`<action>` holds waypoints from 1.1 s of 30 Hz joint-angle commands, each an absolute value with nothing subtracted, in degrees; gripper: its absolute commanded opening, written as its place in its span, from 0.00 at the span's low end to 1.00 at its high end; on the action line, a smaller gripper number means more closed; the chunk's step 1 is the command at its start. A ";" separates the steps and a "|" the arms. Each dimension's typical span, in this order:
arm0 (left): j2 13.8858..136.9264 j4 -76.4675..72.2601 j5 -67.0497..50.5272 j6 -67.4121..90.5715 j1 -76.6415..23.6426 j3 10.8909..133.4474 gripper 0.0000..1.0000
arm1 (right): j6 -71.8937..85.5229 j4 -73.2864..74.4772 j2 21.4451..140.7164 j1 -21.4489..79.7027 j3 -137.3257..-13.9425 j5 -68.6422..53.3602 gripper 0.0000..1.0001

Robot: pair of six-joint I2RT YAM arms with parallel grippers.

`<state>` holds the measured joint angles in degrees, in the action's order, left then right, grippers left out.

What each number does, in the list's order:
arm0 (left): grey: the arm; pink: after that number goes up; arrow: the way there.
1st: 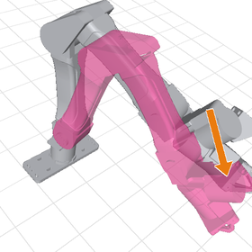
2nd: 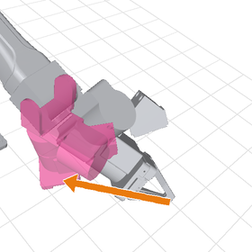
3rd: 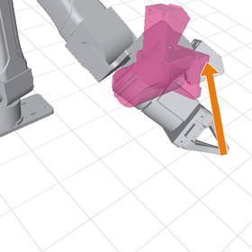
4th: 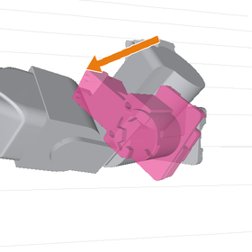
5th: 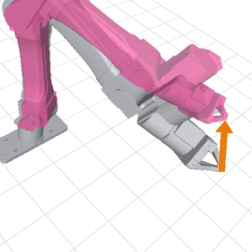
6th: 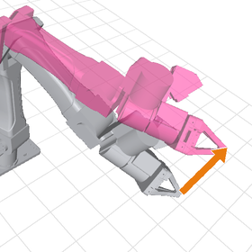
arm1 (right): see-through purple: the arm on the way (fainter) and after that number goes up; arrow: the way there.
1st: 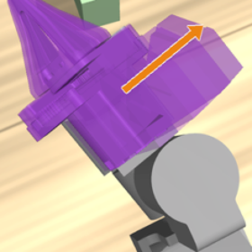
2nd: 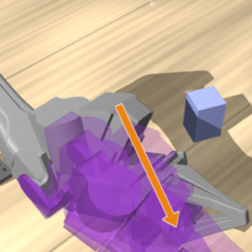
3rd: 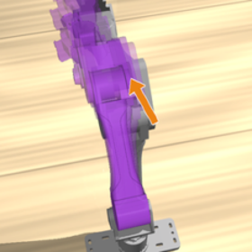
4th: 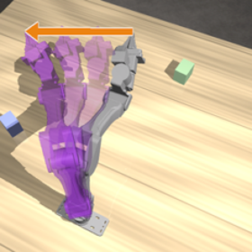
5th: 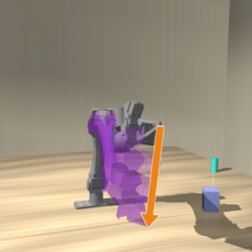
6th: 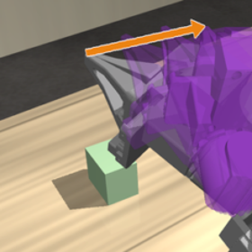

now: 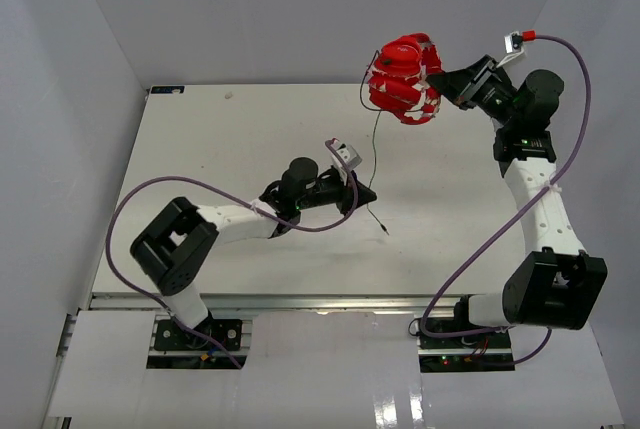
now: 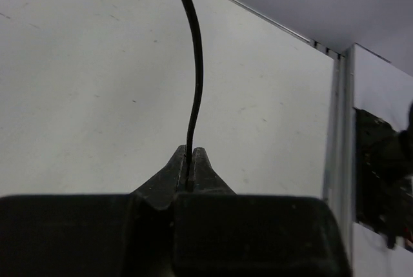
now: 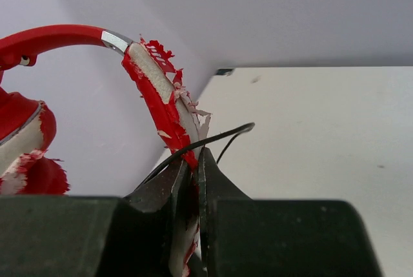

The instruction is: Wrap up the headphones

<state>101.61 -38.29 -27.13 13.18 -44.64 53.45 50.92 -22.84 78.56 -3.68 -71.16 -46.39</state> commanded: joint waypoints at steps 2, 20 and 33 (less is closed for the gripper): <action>86.23 -21.15 -24.98 12.63 -45.69 50.87 0.00 | 31.44 -4.10 74.67 -3.50 -74.04 -23.66 0.08; 86.35 24.04 -26.31 -2.27 -48.20 85.98 0.00 | -7.19 -7.71 73.34 13.06 -58.72 9.62 0.08; 98.08 36.00 -23.21 -12.87 -41.02 99.76 0.00 | -34.12 3.24 65.07 13.16 -49.57 -24.81 0.08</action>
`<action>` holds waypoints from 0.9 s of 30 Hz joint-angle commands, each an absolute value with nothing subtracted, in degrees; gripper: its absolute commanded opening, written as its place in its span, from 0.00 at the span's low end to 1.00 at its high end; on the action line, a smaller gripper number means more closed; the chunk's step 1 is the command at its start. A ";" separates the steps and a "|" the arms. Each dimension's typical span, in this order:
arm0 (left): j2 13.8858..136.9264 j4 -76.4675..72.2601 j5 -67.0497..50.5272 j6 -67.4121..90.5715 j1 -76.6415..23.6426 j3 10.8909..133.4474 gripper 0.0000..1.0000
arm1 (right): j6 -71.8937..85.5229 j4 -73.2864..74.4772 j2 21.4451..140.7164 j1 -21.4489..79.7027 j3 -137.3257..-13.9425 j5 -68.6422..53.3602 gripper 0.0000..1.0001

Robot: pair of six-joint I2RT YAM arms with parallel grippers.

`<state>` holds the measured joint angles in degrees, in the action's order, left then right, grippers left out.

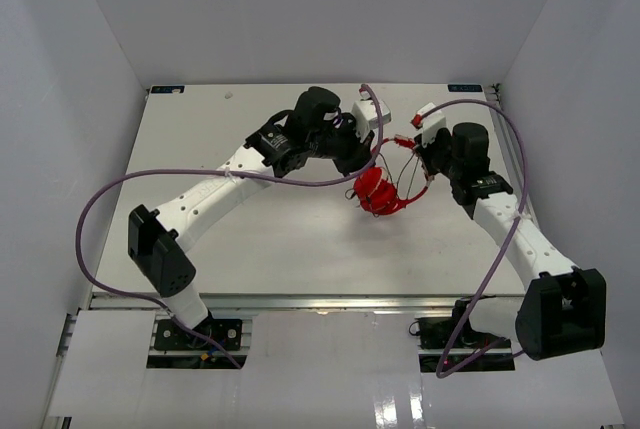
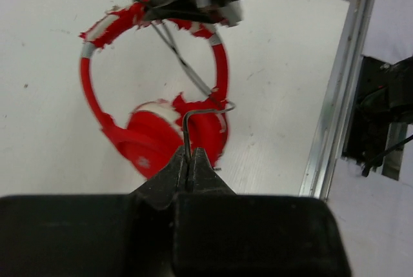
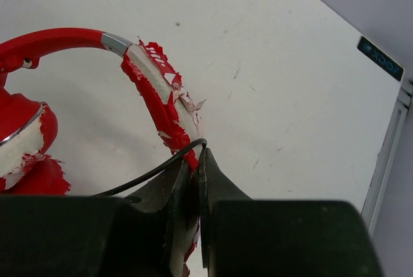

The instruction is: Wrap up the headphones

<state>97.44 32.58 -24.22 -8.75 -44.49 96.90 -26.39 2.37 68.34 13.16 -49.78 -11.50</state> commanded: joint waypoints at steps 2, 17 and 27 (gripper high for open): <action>99.02 36.37 -22.78 -13.93 -39.52 100.01 0.00 | -34.44 5.11 64.19 13.10 -49.32 -28.68 0.08; 86.45 -1.54 -41.56 -4.59 -34.52 64.38 0.00 | 5.17 3.45 73.10 3.10 -62.71 -56.41 0.08; 91.30 -58.32 -42.65 29.68 -34.41 46.08 0.27 | 43.42 -24.08 77.92 1.85 -56.47 -62.52 0.08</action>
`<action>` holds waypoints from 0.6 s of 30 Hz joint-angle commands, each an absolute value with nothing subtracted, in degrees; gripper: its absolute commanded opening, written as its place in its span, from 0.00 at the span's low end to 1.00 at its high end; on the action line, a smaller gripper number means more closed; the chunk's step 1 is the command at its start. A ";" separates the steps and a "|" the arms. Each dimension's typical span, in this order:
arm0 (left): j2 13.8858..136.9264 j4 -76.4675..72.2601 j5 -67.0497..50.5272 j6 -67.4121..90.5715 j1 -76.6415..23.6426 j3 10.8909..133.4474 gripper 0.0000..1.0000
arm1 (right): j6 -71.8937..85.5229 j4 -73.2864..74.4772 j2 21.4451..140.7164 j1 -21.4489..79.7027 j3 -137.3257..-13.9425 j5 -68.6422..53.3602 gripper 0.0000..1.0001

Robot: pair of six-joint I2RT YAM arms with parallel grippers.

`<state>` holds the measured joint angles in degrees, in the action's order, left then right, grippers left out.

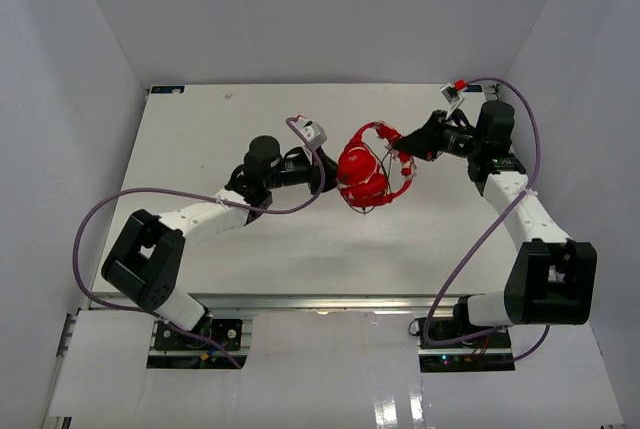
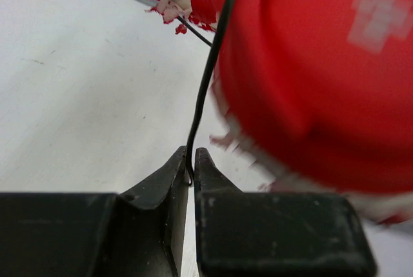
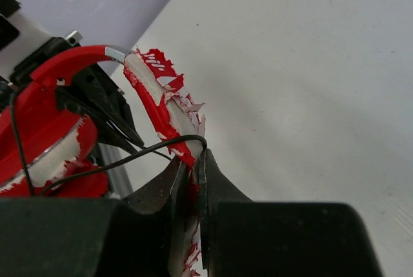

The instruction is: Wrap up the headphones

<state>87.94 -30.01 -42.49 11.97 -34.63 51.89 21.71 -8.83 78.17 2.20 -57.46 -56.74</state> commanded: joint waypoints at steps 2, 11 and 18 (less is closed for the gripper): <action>94.29 -69.40 -40.43 37.42 -34.45 43.64 0.37 | 42.20 -21.96 78.35 1.80 -55.95 -60.30 0.08; 107.65 -92.11 -33.19 49.96 -36.46 35.90 0.44 | 33.32 -16.00 81.80 1.79 -49.63 -45.39 0.08; 116.12 -92.84 -31.15 53.29 -38.90 35.83 0.37 | 25.41 -8.07 89.40 3.92 -52.93 -24.26 0.08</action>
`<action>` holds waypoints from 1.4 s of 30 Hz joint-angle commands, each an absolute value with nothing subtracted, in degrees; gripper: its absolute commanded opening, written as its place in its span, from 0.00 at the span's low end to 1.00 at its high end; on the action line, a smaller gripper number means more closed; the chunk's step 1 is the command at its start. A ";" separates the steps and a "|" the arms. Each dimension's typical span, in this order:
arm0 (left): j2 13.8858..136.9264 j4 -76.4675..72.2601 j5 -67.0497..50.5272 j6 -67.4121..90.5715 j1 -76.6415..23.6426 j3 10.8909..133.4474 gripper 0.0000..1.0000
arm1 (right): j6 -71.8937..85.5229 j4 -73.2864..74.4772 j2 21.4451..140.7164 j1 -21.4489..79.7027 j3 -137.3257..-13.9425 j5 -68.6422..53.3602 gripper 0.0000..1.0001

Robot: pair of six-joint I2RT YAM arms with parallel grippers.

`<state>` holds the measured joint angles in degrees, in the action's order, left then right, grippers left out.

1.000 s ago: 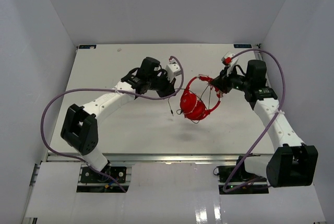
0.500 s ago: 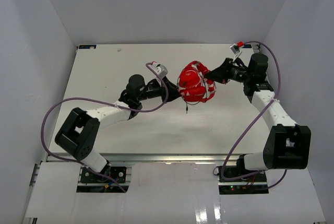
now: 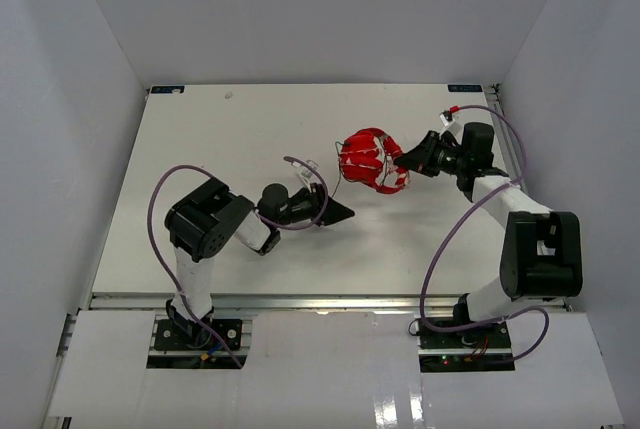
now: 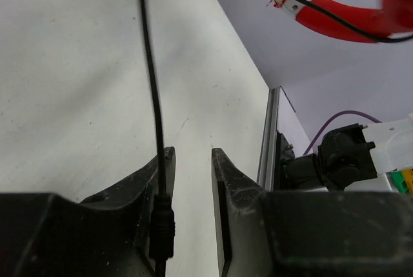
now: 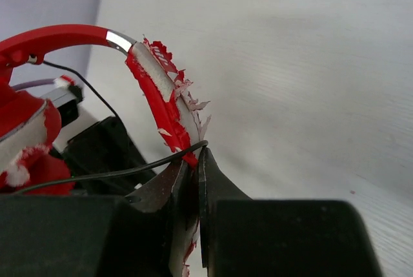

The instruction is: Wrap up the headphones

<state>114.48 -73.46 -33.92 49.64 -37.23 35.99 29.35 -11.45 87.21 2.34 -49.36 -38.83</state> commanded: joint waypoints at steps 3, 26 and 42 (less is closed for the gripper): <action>117.21 -92.13 -28.54 53.94 -39.67 35.18 0.35 | 23.98 -5.42 91.68 6.53 -54.87 -14.65 0.08; 86.26 -52.23 -27.39 39.50 -41.04 29.79 0.50 | 11.33 3.26 96.29 16.69 -58.59 2.73 0.95; 42.84 -2.09 -15.12 23.70 -40.88 30.15 0.96 | -3.31 12.59 66.44 14.68 -52.54 -0.38 0.91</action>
<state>48.99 -15.23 -20.20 26.54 -41.06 31.31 -2.23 13.84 77.67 14.91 -54.01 -0.67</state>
